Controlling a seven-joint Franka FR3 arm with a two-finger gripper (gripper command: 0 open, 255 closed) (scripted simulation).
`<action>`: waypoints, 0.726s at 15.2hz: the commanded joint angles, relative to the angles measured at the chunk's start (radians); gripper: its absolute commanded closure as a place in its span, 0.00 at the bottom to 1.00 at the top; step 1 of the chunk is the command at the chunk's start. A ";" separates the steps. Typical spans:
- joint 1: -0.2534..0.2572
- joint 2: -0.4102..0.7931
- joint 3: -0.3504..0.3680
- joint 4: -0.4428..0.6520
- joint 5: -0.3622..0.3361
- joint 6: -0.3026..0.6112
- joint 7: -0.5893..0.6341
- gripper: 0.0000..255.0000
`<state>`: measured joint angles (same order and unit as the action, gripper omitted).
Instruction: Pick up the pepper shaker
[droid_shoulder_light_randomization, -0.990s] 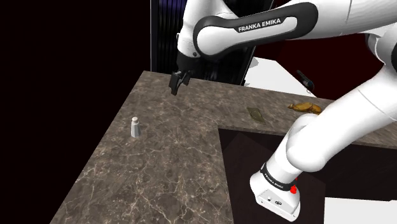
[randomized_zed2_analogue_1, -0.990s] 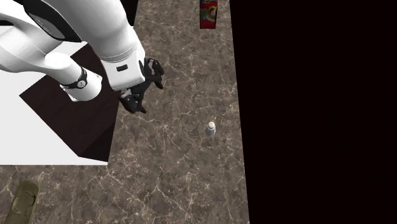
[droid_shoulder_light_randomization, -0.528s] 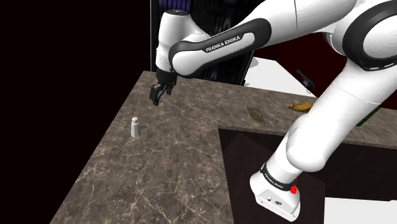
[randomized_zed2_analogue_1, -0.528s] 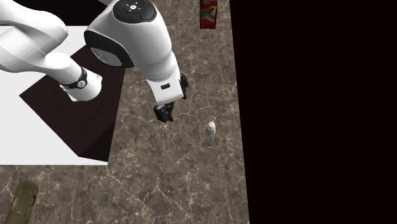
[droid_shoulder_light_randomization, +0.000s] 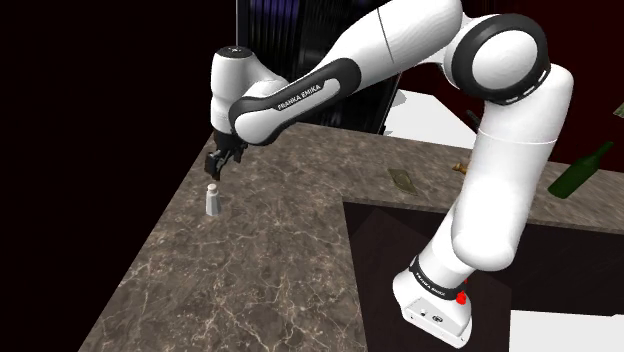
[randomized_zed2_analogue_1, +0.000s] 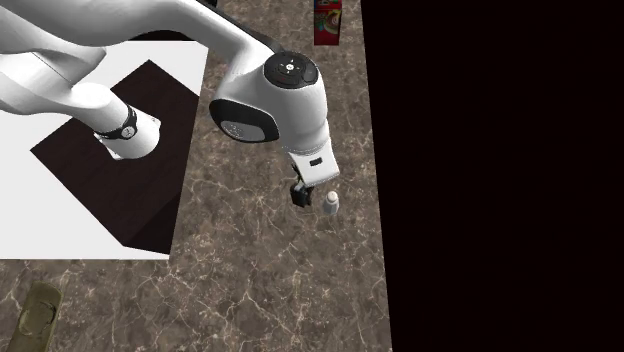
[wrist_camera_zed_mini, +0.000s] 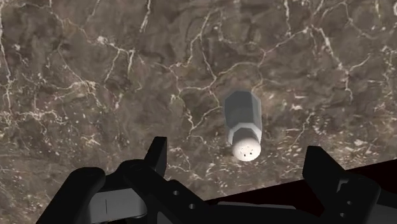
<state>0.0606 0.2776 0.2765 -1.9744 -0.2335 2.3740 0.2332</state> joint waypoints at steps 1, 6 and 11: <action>0.018 0.072 -0.007 0.059 -0.030 0.008 0.022 0.00; 0.064 0.234 -0.030 0.199 -0.083 0.020 0.057 0.00; 0.072 0.276 -0.043 0.193 -0.102 0.067 0.074 0.00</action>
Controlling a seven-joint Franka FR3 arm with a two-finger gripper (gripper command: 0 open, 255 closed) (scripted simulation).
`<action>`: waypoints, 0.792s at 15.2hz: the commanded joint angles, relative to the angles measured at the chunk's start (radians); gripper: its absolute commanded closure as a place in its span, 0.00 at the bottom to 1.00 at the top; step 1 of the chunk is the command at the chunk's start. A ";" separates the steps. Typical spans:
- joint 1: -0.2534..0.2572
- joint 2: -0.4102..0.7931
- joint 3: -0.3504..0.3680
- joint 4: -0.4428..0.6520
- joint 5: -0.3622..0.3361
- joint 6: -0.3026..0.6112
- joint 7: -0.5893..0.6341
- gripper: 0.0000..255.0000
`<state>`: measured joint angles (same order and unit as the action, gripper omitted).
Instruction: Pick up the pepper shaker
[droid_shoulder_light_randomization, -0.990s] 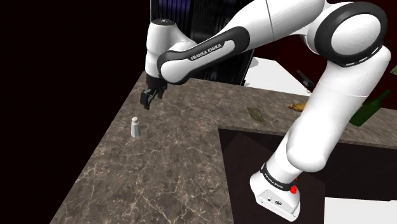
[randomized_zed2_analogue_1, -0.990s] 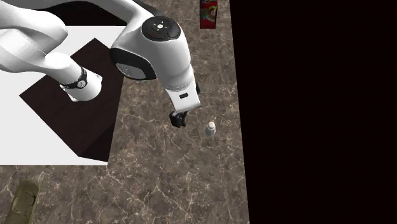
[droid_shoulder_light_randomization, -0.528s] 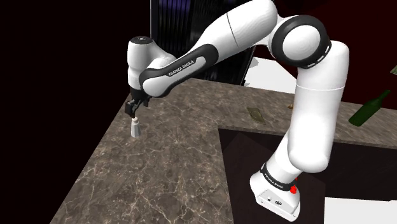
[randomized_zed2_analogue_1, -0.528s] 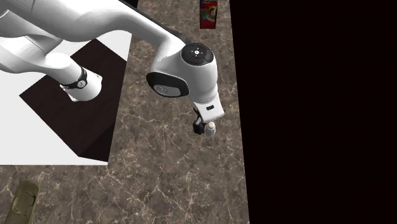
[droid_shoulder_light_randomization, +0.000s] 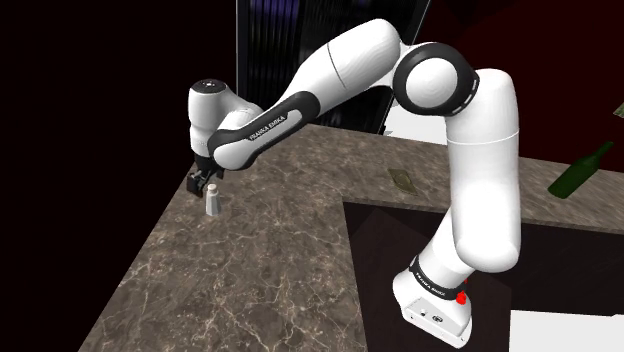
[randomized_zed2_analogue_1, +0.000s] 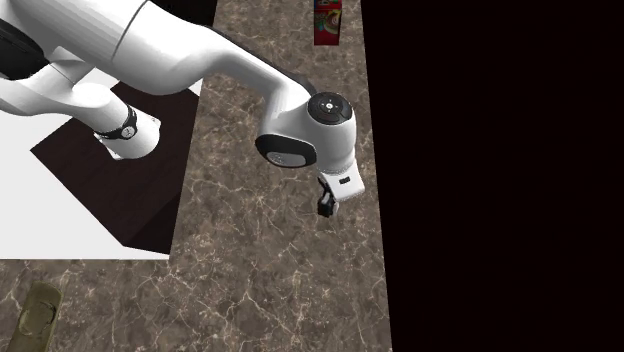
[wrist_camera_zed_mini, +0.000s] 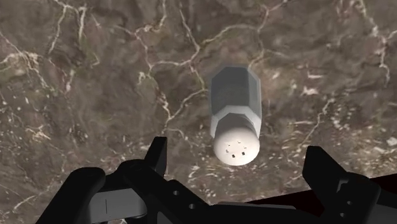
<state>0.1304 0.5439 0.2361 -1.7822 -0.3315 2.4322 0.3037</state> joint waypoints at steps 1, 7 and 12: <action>0.004 0.018 -0.005 0.000 -0.008 0.018 0.007 0.00; 0.005 0.022 -0.007 -0.002 -0.010 0.024 0.009 1.00; 0.005 0.022 -0.007 -0.001 -0.010 0.023 0.009 1.00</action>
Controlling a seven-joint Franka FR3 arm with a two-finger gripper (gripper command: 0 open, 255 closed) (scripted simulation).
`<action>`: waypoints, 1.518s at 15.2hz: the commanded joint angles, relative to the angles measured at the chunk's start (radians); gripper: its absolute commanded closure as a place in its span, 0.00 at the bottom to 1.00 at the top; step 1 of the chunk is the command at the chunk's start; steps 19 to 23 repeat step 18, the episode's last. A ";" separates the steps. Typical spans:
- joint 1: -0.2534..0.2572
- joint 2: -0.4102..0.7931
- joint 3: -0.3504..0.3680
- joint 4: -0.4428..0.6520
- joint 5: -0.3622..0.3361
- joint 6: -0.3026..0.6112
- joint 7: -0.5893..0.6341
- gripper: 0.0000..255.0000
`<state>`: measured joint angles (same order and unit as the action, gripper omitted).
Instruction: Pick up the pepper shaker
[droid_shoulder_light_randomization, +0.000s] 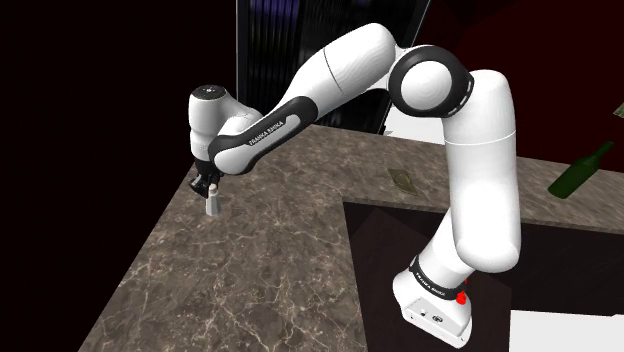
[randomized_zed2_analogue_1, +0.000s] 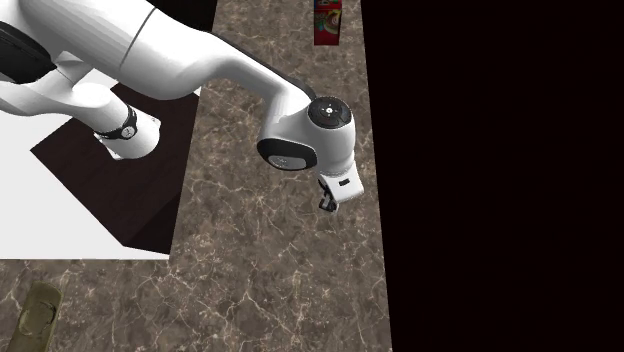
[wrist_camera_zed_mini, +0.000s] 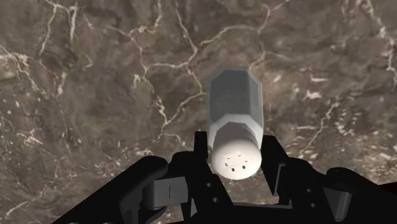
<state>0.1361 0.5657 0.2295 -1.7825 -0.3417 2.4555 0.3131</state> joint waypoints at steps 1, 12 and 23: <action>-0.001 0.001 0.000 0.000 0.000 0.000 0.000 1.00; -0.018 -0.088 0.027 0.018 0.042 -0.104 -0.037 1.00; -0.023 -0.117 0.036 0.032 0.057 -0.146 -0.050 1.00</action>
